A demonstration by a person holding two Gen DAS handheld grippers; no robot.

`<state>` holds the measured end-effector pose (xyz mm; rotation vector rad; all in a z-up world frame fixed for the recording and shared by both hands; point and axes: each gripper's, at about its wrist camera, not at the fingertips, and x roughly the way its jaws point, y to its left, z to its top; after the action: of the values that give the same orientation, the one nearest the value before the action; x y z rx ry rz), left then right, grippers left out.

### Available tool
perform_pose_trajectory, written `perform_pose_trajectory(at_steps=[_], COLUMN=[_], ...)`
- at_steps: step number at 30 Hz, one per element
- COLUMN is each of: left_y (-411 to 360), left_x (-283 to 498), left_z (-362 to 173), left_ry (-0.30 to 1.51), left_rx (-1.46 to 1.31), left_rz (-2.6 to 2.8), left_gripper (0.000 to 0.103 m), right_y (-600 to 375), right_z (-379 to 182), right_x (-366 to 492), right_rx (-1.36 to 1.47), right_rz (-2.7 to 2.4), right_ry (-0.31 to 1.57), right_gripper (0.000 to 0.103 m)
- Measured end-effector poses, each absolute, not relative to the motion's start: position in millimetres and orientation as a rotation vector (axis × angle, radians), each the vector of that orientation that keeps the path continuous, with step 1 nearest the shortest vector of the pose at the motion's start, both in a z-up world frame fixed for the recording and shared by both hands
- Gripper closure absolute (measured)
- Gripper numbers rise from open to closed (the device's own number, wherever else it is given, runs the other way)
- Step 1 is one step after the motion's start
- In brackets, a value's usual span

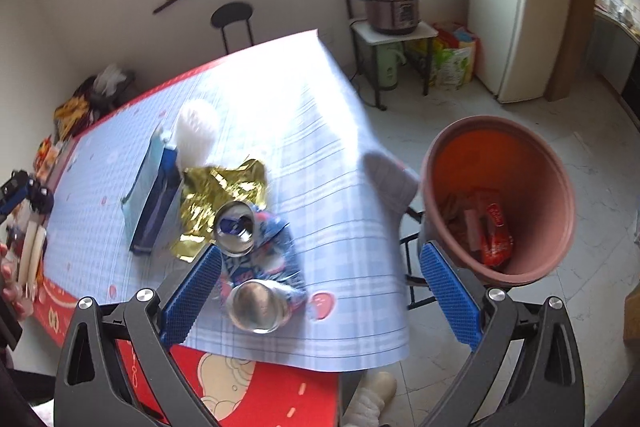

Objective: Collect trash
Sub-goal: 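Move both open grippers back toward the remaining trash on the table, then grasp the crushed blue-and-pink cans with the right gripper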

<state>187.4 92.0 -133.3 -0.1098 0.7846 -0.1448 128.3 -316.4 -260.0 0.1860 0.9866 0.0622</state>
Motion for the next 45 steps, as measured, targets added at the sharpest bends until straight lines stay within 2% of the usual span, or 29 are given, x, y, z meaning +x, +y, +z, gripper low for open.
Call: perform_pose_trajectory(at_steps=[9, 16, 21, 31, 34, 45], left_y=[123.7, 133.4, 141.1, 146.2, 148.9, 136.8], left_x=[192.8, 199.5, 204.7, 202.8, 200.8, 202.6], left_z=[-176.6, -198.3, -202.4, -205.3, -207.4, -217.3], left_ry=[0.845, 0.881, 0.885, 0.905, 0.910, 0.944], left_rx=[-0.204, -0.249, -0.265, -0.255, -0.257, -0.253], left_rz=[-0.183, -0.223, -0.243, -0.245, -0.237, -0.250], left_gripper=[0.006, 0.006, 0.006, 0.006, 0.006, 0.006], right_y=[-219.1, -218.6, -220.2, -221.2, -220.3, -221.4], right_z=[-307.7, -303.8, -310.3, -338.7, -345.1, -319.1], right_x=[139.1, 161.8, 182.3, 202.5, 204.3, 182.1], right_rx=[-0.142, -0.051, -0.023, 0.051, 0.048, 0.073], right_rz=[0.192, 0.121, 0.053, -0.003, -0.018, 0.055], right_ry=[1.163, 1.131, 1.099, 1.144, 1.161, 1.034], right_gripper=[0.005, 0.005, 0.017, 0.021, 0.027, 0.030])
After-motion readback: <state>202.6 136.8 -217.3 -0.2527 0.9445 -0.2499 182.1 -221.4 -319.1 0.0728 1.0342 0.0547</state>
